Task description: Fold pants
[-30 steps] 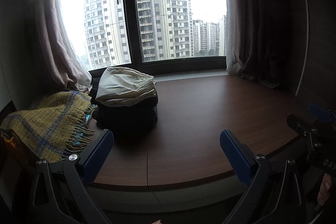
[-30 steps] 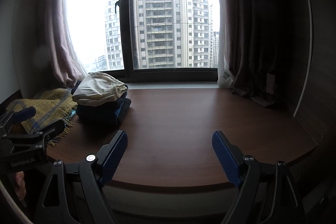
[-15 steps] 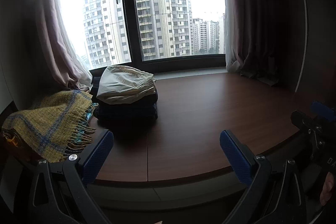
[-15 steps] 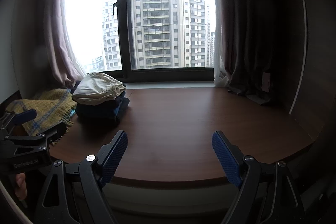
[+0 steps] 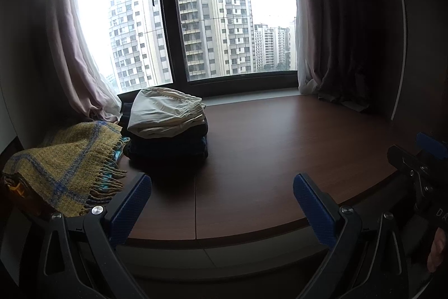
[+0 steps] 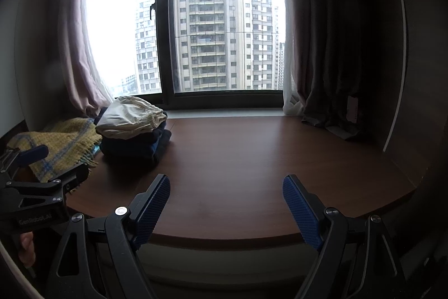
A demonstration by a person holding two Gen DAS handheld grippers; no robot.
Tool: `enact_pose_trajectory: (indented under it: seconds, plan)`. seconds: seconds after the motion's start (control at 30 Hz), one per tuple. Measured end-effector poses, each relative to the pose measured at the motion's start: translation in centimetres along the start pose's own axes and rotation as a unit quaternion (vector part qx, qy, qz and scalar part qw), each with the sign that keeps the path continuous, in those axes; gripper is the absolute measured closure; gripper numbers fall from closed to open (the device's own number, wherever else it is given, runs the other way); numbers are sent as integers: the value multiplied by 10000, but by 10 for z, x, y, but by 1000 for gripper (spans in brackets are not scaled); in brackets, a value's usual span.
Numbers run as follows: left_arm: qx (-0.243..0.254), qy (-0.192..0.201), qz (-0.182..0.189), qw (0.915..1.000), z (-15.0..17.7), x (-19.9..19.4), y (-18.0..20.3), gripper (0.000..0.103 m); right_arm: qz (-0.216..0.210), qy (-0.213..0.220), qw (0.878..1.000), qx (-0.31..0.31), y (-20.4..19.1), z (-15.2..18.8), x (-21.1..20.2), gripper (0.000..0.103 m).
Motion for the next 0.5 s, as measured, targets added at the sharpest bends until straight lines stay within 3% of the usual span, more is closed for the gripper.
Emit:
enact_pose_trajectory:
  seconds: [0.5]
  plan:
    - [42, 26, -10, 10000, 0, -4, 0, 0, 15, 10, 10000, 33, 5, 2, -6, 19]
Point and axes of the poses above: each gripper's, at about its wrist camera, not at the fingertips, and x roughly the way its jaws point, y to its right, z to its underside, the point moved 5 cm from there along x, roughly the way its jaws point, and after that the axes turned 13 degrees about x, right-handed, at the moved point
